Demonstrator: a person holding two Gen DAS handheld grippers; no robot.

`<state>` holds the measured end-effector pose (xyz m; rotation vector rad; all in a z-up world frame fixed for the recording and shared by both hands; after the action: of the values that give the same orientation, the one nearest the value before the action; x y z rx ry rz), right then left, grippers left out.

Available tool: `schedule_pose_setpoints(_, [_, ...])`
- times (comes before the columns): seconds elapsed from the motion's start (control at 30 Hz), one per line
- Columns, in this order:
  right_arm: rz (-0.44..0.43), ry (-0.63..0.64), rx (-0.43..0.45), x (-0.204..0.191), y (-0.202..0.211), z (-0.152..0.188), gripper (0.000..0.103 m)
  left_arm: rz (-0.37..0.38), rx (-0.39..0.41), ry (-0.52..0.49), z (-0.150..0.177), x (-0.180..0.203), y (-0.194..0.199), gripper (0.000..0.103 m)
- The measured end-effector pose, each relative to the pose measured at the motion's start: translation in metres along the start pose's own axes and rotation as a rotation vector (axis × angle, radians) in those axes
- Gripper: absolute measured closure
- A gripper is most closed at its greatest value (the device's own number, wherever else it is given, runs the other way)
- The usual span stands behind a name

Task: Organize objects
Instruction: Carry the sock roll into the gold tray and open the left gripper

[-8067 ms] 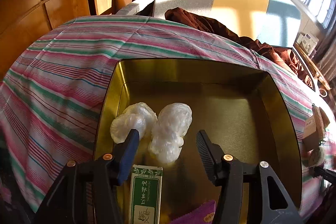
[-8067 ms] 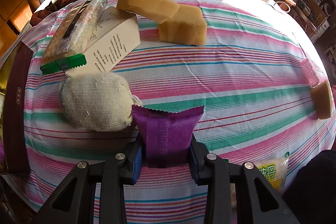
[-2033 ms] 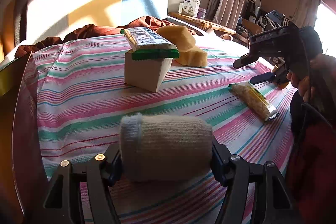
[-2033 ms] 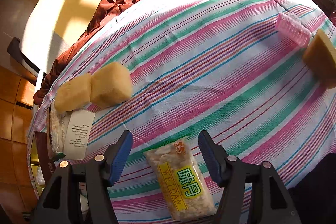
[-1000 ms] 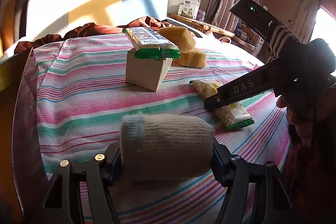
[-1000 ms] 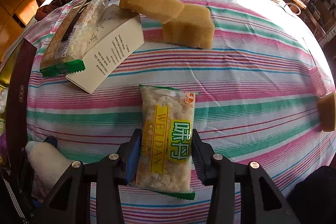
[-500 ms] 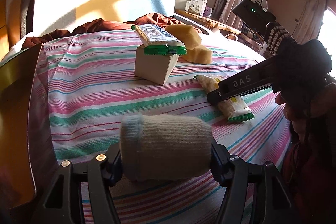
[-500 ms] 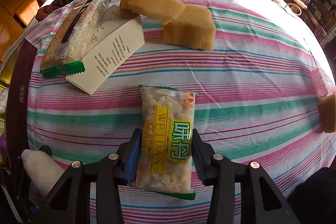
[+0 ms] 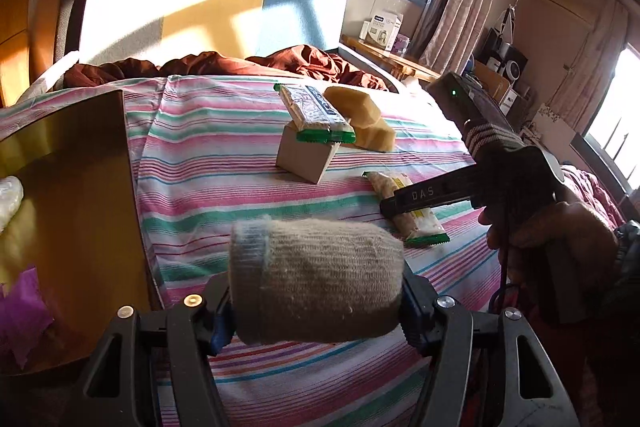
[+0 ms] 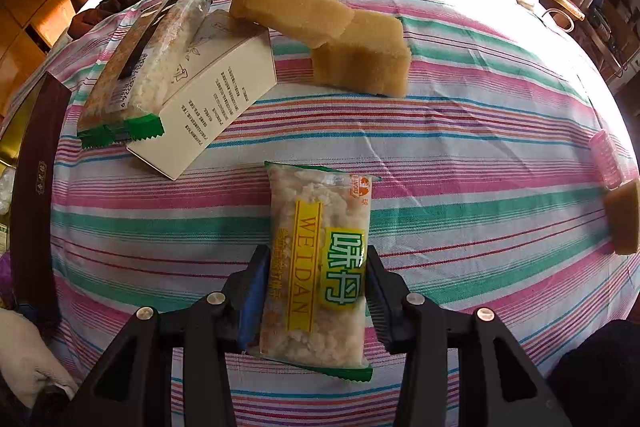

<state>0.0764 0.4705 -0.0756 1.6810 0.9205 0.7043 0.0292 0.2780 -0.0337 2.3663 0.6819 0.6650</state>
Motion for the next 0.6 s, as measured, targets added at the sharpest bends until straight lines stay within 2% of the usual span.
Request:
schedule_pose_setpoints(0.23, [0.016,0.014,0.003,-0.007,0.000,0.003,0.058,-0.063,0.037,0.086,-0.011,-0.037,0.032,0.037])
schedule_pose_setpoints(0.6, [0.035,0.031,0.006,-0.015,-0.010,0.004,0.058,-0.235,0.090,0.198,-0.017,-0.119,0.078,0.037])
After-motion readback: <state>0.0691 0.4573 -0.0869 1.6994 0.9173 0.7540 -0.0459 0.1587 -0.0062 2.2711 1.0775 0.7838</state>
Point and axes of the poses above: each gripper's, at about its wrist camera, not at the fingertips, and y roughly against the way its jaws point, x to its right, z to its underside, the point moved 2 cm from there along -y, roughly the way its jaws point, and after that the axes turned 2 degrees about z, right-handed, at the moved point
